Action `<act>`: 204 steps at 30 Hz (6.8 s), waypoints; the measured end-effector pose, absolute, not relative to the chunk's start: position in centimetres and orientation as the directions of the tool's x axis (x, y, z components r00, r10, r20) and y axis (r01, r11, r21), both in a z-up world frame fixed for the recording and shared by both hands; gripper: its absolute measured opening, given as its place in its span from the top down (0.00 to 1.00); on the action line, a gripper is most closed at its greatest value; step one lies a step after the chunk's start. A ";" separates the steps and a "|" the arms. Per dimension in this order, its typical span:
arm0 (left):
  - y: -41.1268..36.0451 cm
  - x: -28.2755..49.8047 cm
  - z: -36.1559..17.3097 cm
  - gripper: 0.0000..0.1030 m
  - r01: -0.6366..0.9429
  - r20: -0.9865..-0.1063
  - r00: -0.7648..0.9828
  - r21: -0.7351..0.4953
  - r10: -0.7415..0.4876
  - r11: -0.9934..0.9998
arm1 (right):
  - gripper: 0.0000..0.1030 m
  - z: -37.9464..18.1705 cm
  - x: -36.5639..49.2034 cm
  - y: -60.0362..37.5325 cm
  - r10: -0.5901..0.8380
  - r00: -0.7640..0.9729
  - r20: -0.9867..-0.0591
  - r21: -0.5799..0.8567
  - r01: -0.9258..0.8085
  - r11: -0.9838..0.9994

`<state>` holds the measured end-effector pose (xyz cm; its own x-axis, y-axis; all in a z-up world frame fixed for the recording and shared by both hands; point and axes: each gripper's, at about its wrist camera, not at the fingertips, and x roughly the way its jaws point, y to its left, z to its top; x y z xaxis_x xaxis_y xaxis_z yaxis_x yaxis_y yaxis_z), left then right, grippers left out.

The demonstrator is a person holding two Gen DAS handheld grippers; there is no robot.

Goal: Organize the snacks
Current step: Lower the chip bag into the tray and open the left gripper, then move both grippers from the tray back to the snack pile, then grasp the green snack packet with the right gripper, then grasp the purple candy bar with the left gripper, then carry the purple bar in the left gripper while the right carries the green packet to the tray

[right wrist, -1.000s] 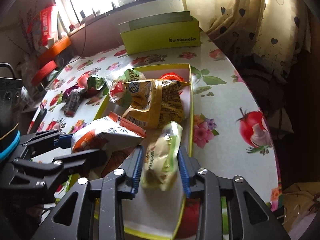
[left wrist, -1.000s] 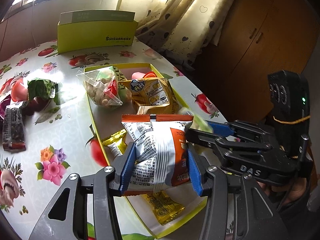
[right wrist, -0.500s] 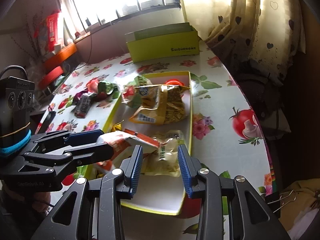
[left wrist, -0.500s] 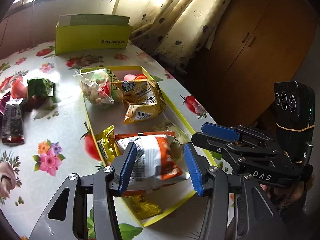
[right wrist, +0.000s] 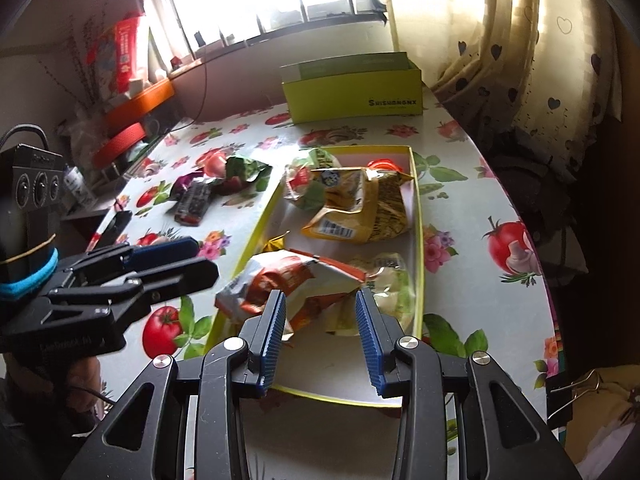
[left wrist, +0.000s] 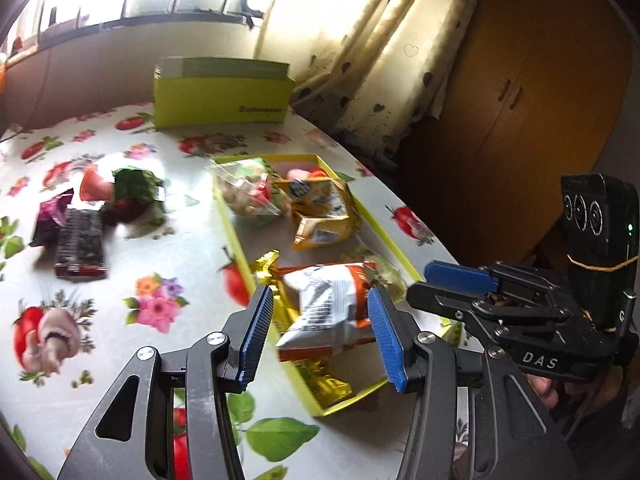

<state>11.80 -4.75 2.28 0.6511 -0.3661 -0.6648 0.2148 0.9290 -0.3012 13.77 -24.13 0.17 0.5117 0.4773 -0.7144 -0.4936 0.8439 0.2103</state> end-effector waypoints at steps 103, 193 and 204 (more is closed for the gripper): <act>14.2 14.4 0.1 0.51 -0.142 -0.690 0.720 -0.258 -0.080 0.956 | 0.51 1.6 23.8 -2.6 0.494 0.385 -0.780 0.041 -0.755 0.654; 4.5 10.7 6.0 0.68 0.025 -0.622 0.770 -0.194 -0.143 0.981 | 0.73 6.8 15.5 -13.3 0.578 0.525 -0.625 0.109 -0.675 0.730; 2.7 11.3 5.9 0.68 0.055 -0.629 0.761 -0.183 -0.160 0.982 | 0.73 6.3 16.0 -15.3 0.569 0.537 -0.622 0.133 -0.644 0.753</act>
<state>11.30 2.67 5.93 0.7606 -0.1599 -0.6292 0.0548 0.9815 -0.1832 15.99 -15.31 6.25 0.5372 0.5692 -0.6224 -0.6444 0.7531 0.1326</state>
